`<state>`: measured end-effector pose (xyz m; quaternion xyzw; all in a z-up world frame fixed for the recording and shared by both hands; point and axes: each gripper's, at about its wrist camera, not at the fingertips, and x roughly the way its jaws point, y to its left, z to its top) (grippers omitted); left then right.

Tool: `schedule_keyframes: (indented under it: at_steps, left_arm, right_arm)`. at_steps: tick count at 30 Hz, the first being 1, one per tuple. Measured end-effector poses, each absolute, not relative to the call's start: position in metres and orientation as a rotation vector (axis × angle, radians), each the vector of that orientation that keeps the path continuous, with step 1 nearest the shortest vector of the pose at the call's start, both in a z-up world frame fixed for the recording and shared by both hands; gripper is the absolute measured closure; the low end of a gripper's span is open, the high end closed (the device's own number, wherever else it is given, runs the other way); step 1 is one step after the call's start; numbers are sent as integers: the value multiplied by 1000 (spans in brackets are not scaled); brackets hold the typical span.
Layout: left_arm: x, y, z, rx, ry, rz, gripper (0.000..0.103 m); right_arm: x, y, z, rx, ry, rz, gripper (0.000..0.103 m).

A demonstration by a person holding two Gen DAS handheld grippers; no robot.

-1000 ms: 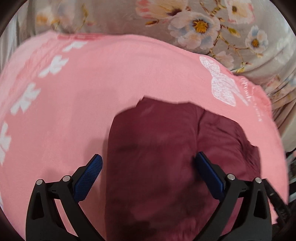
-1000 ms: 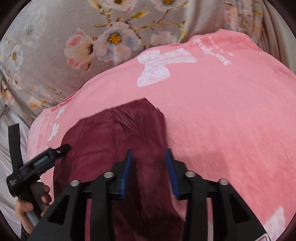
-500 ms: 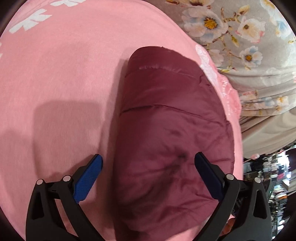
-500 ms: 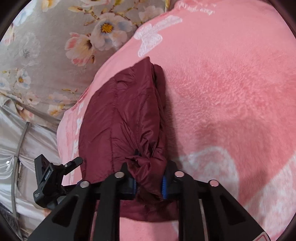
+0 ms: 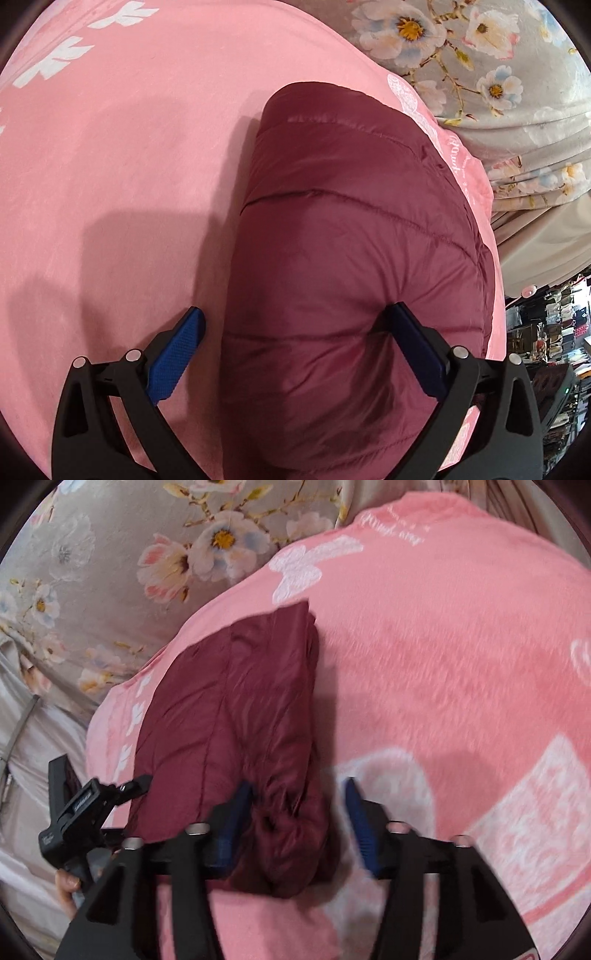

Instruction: Fold large clothes

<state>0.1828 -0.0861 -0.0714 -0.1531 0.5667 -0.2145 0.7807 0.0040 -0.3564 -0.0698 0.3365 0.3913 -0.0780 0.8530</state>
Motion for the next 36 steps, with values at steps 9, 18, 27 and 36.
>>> schedule_keyframes:
  at_steps: [9, 18, 27, 36]
  left_arm:
    - [194, -98, -74, -297, 1206, -460, 5]
    - [175, -116, -48, -139, 1105, -467, 37]
    - [128, -118, 19, -39, 934, -549, 63]
    - [82, -108, 85, -37, 774, -623, 67]
  right_arm:
    - [49, -376, -106, 927, 847, 11, 35]
    - [46, -359, -84, 819, 807, 20, 86]
    - [5, -327, -21, 661, 677, -50, 87]
    - [-42, -310, 35, 597, 525, -56, 88]
